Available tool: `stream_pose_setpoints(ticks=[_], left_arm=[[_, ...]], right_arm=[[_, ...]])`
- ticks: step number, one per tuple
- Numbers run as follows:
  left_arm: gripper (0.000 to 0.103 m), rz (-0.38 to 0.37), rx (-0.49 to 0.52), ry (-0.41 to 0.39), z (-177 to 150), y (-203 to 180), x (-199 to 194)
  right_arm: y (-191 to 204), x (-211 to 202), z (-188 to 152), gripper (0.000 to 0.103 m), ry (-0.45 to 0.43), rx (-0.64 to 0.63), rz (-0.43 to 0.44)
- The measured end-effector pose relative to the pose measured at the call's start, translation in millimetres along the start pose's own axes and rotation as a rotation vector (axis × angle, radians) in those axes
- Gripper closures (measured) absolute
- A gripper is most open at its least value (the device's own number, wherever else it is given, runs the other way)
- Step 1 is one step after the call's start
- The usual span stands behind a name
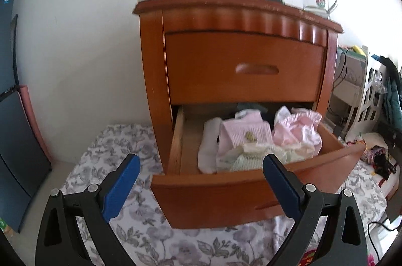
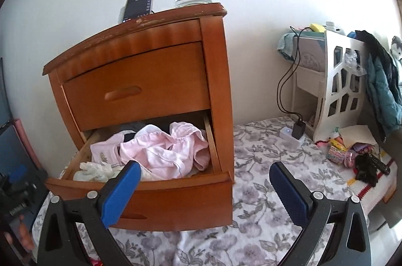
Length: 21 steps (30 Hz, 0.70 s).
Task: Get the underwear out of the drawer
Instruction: 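Open the left gripper and withdraw it from the drawer front, then reach the right gripper into the open drawer toward the cream lace cloth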
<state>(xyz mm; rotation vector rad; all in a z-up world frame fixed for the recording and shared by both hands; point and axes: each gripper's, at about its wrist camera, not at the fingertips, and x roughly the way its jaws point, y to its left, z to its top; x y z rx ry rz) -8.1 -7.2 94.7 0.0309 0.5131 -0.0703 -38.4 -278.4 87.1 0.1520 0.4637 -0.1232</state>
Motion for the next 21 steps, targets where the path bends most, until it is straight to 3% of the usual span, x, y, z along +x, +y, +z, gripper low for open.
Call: stream_pose_setpoints(ticks=[3, 10, 21], left_arm=[[0.005, 0.002, 0.017, 0.076, -8.2, -2.2, 12.9], [0.005, -0.036, -0.011, 0.169, -39.8, -5.7, 34.3], [0.005, -0.003, -0.001, 0.197, -54.5, -7.7, 50.2]], right_arm=[[6.7, 6.0, 4.1, 0.0, 0.014, -0.014, 0.008], [38.7, 26.4, 5.5, 0.0, 0.101, -0.119, 0.086], [114.6, 63.8, 2.7, 0.0, 0.246, -0.292, 0.235]])
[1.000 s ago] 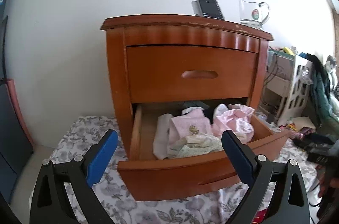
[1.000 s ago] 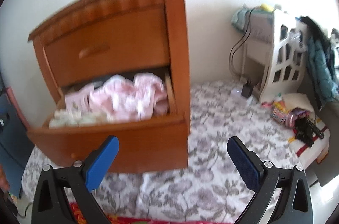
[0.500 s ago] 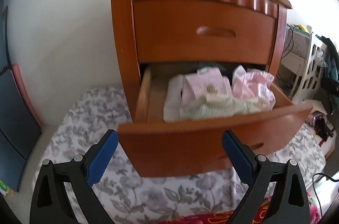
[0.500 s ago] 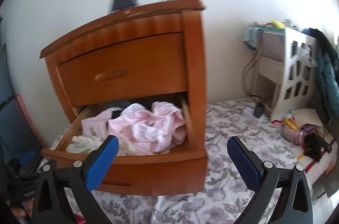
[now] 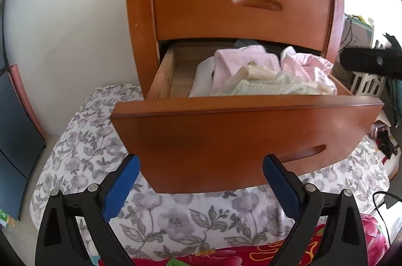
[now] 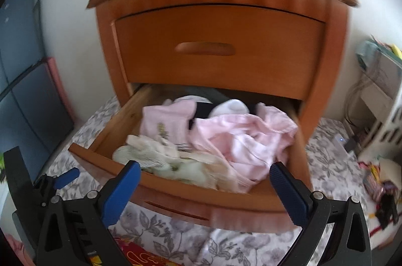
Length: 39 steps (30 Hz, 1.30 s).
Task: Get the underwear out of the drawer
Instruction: 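Reach the right gripper into the open drawer toward the cream lace cloth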
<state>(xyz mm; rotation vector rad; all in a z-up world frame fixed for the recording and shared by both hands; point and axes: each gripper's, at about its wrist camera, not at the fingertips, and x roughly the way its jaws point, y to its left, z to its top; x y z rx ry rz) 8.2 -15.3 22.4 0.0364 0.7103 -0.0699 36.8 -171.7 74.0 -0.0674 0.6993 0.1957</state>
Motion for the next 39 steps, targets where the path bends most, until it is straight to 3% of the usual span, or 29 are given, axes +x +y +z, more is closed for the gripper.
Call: stream_pose_setpoints(ticks=[6, 10, 16, 22, 32, 39], left_arm=[[0.005, -0.01, -0.018, 0.01, -4.7, 5.8, 4.3], [0.005, -0.026, 0.007, 0.033, -11.5, 2.3, 9.0], [0.005, 0.01, 0.012, 0.028, -18.2, -2.2, 11.7], [0.005, 0.032, 0.08, 0.022, -23.5, -16.6, 12.1], [0.005, 0.047, 0.085, 0.022, -26.3, -17.4, 14.5], [0.005, 0.049, 0.097, 0.02, -27.7, -19.5, 14.7]], right_arm=[[15.1, 21.7, 11.7, 0.001, 0.051, -0.042, 0.002], [9.6, 38.0, 12.6, 0.008, 0.11, -0.039, -0.004], [-15.7, 51.9, 19.3, 0.022, 0.162, 0.034, -0.002], [-21.6, 66.2, 26.8, 0.038, 0.207, 0.06, 0.015], [17.3, 69.5, 25.5, 0.044, 0.251, 0.01, 0.2], [29.0, 82.4, 20.2, 0.054, 0.322, 0.012, 0.235]])
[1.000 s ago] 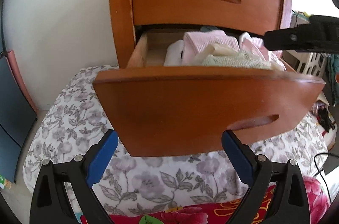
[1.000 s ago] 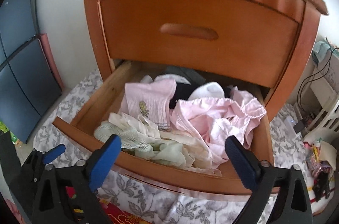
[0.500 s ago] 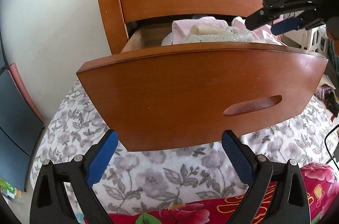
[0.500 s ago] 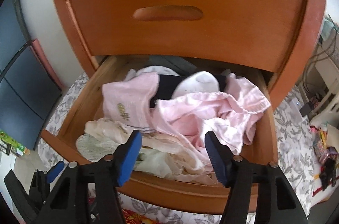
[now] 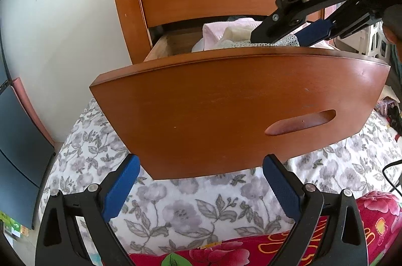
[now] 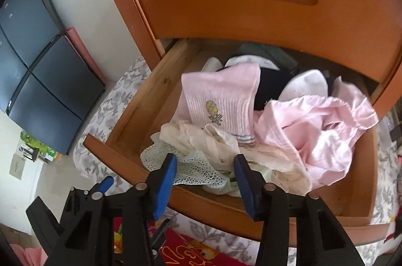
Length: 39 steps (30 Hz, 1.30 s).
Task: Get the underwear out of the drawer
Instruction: 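Reach the right gripper into the open drawer toward the cream lace cloth, then close the right gripper on the cream lace cloth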
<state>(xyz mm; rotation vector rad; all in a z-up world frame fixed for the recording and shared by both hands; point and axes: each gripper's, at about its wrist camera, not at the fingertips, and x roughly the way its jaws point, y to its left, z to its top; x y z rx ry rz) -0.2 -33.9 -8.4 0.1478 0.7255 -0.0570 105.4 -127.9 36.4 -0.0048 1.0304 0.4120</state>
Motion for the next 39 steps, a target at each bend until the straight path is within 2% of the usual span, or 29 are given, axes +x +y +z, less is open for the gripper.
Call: stream_pose_setpoints(ticks=[8, 18, 23, 26, 27, 32, 39], left_arm=[[0.005, -0.002, 0.006, 0.019, 0.9, 0.7, 2.7], [0.005, -0.005, 0.002, 0.024, 0.9, 2.1, 2.6], [0.005, -0.009, -0.007, 0.03, 0.6, 3.6, 4.7], [0.005, -0.01, -0.008, 0.033, 0.6, 3.8, 5.0], [0.005, -0.01, -0.008, 0.034, 0.8, 3.7, 5.1], [0.005, -0.009, -0.007, 0.039, 0.5, 3.8, 6.2], [0.005, -0.009, -0.013, 0.054, -0.6, 4.9, 8.5]], right_arm=[[1.5, -4.2, 14.2, 0.054, -0.03, -0.004, -0.007], [13.9, 21.1, 29.5, 0.055, 0.028, -0.032, -0.041], [3.7, 25.5, 30.0, 0.073, 0.027, 0.001, -0.054], [2.6, 26.2, 26.2, 0.092, 0.031, -0.002, -0.033], [2.5, 25.8, 25.0, 0.094, 0.026, -0.006, -0.035], [-3.6, 17.7, 23.9, 0.097, -0.015, 0.014, -0.028], [-11.3, -10.7, 25.5, 0.097, -0.116, 0.024, -0.068]])
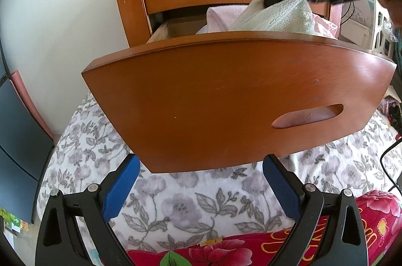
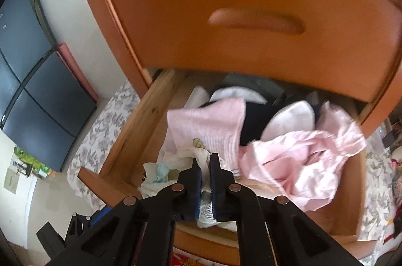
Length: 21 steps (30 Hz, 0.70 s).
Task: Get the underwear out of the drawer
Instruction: 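Close the right gripper on the cream lace cloth, then lift the cream cloth up out of the drawer with the right gripper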
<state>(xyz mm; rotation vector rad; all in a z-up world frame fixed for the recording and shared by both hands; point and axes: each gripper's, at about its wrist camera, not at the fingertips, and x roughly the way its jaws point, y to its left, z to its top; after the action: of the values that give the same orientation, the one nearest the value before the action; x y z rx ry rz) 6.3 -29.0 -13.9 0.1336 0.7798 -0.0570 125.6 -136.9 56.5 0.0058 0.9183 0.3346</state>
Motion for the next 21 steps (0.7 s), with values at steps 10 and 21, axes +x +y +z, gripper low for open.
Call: stream_pose_setpoints(ticks=[10, 21], left_arm=[[0.005, 0.002, 0.007, 0.011, -0.1, 0.1, 2.3], [0.005, 0.003, 0.007, 0.016, -0.9, 1.2, 2.3]], right_arm=[[-3.0, -58.7, 16.8, 0.097, -0.201, -0.019, -0.078], [-8.0, -125.1, 31.4, 0.097, -0.344, -0.004, -0.074]])
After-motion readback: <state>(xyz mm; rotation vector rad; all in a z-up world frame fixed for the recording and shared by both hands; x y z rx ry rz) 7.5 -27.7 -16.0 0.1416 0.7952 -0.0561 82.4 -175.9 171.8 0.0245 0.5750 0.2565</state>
